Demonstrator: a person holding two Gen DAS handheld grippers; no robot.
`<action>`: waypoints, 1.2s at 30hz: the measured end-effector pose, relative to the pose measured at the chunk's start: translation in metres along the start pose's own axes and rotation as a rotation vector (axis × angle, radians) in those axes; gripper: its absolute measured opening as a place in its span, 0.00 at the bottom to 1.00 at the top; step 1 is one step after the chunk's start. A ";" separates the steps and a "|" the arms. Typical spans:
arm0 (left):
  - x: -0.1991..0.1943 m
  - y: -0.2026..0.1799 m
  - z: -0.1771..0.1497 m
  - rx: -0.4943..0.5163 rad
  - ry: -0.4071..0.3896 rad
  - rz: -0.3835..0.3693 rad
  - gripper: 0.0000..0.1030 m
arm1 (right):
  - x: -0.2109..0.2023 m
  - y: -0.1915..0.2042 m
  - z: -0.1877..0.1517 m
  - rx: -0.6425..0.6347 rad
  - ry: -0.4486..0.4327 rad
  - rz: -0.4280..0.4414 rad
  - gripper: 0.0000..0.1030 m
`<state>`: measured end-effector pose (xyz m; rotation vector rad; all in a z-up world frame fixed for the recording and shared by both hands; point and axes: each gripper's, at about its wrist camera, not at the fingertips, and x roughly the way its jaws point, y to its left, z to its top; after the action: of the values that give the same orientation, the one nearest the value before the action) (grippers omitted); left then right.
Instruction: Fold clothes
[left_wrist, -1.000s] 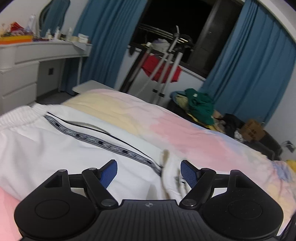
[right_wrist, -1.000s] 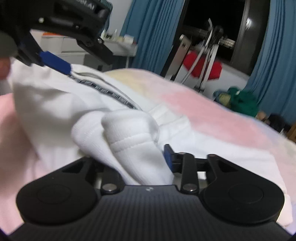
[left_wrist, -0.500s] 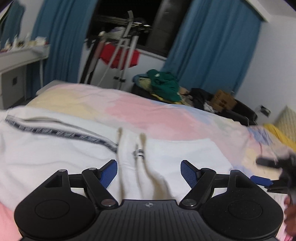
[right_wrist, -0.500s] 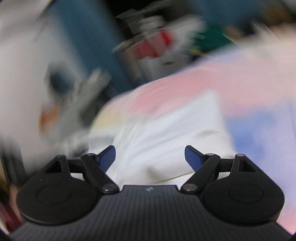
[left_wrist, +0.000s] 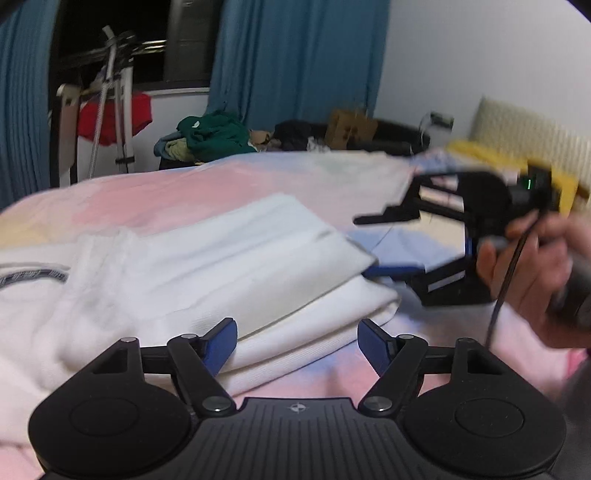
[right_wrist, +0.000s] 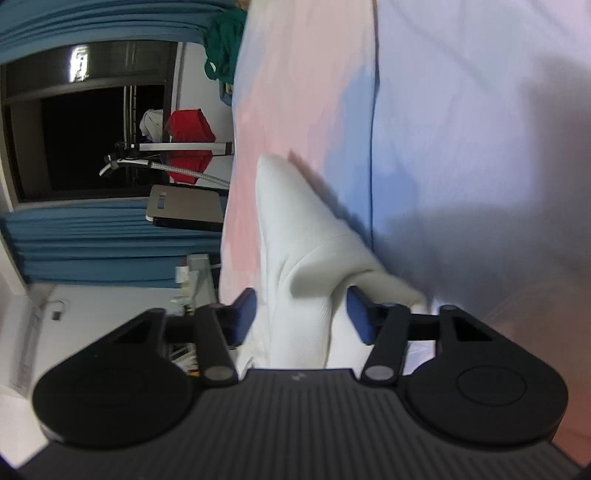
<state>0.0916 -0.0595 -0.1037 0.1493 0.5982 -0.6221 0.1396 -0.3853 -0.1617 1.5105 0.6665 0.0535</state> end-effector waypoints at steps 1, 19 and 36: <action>0.010 -0.007 -0.001 0.008 0.005 -0.002 0.70 | 0.004 -0.001 0.004 0.012 -0.011 0.004 0.41; 0.107 -0.063 -0.009 -0.032 -0.103 0.067 0.70 | -0.034 -0.011 -0.008 -0.007 -0.073 -0.035 0.06; 0.023 -0.048 -0.008 -0.012 -0.076 0.080 0.69 | -0.054 0.049 -0.017 -0.491 -0.177 -0.063 0.06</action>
<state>0.0743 -0.1073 -0.1212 0.1371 0.5196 -0.5441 0.1054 -0.3883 -0.0952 1.0074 0.5117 0.0318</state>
